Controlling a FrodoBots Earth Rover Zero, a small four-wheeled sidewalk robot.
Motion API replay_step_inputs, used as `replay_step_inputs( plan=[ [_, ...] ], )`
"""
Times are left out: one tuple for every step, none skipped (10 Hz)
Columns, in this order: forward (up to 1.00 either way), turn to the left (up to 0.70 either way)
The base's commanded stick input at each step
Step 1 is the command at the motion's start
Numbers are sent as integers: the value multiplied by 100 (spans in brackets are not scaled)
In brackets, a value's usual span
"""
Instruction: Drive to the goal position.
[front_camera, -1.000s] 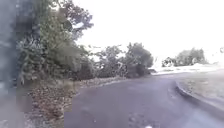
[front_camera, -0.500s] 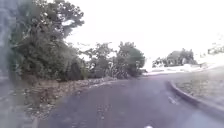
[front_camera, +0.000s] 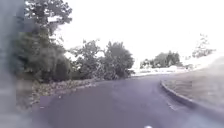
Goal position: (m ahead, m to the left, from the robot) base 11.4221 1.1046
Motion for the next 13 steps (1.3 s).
replay_step_inputs(
  plan=[
    [100, -15],
    [100, -40],
    [100, -40],
    [100, -30],
    [100, -7],
    [100, 0],
    [100, 0],
    [100, 0],
    [100, 0],
    [100, 0],
    [100, -37],
    [100, -40],
    [100, -40]
  ],
)
